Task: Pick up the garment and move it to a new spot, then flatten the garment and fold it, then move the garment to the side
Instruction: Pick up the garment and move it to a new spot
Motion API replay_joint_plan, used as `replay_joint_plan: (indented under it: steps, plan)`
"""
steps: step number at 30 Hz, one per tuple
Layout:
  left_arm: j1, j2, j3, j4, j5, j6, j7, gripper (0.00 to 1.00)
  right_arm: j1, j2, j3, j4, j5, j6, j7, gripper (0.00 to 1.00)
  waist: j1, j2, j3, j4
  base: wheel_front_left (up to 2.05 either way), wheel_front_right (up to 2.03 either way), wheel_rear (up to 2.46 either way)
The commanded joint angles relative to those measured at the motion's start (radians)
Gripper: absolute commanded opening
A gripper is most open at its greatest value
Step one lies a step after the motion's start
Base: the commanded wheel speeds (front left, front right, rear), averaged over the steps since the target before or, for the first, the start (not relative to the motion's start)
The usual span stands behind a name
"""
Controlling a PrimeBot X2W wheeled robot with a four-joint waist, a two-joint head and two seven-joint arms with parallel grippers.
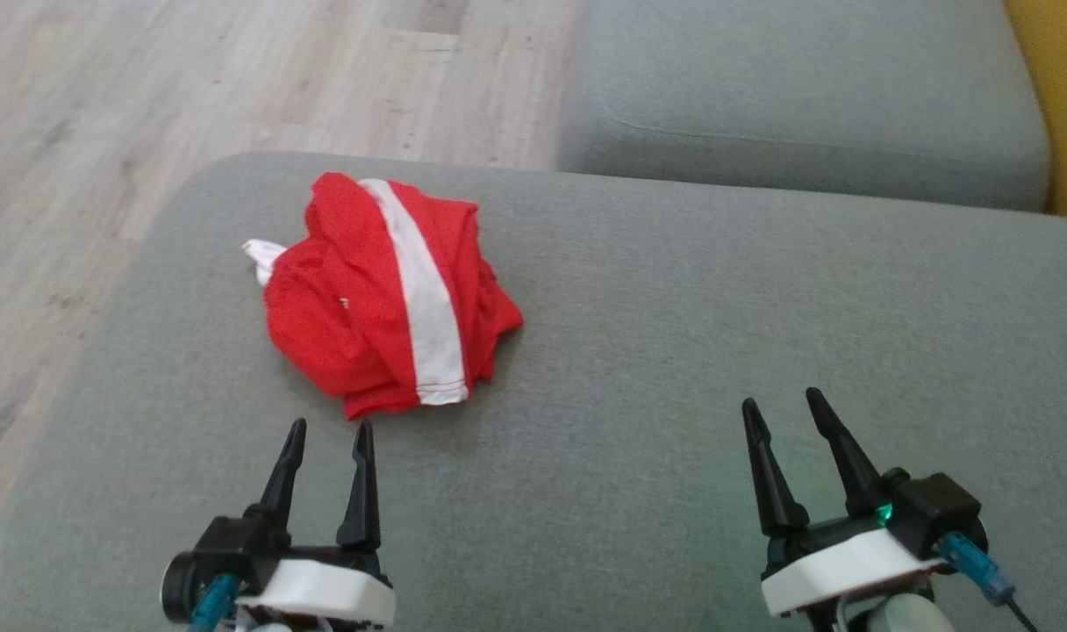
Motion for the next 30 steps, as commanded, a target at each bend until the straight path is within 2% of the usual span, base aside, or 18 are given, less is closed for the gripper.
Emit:
replay_joint_plan:
  steps: [1,12,21,26,30]
  plan:
    - [-0.021,-0.002,0.043,-0.032,0.013,0.001,-0.01,1.0,-0.017,-0.009,0.03,-0.034,0.01,-0.001,-0.014,1.0,0.0,0.0,-0.009,0.033,0.0,0.0,0.0]
    - [-0.01,-0.003,0.058,-0.034,0.026,-0.006,-0.01,1.0,-0.014,-0.009,0.066,-0.028,0.024,-0.001,-0.014,1.0,0.0,0.0,-0.017,0.091,0.0,0.0,0.0]
    - [-0.026,0.001,0.062,-0.038,0.044,-0.012,-0.01,1.0,-0.023,-0.009,0.081,-0.03,0.025,-0.001,-0.014,1.0,0.0,0.0,0.012,0.076,0.0,0.0,0.0]
    - [-0.134,0.042,0.046,-0.031,0.063,-0.039,0.0,1.0,-0.052,-0.009,0.06,-0.046,0.015,-0.001,-0.014,1.0,0.0,0.0,0.079,0.043,0.0,0.0,0.0]
    - [-0.29,0.097,0.01,-0.005,0.071,-0.066,0.09,1.0,-0.081,-0.009,0.034,-0.058,0.003,-0.001,-0.014,1.0,0.0,0.0,0.141,0.015,0.0,0.0,0.0]
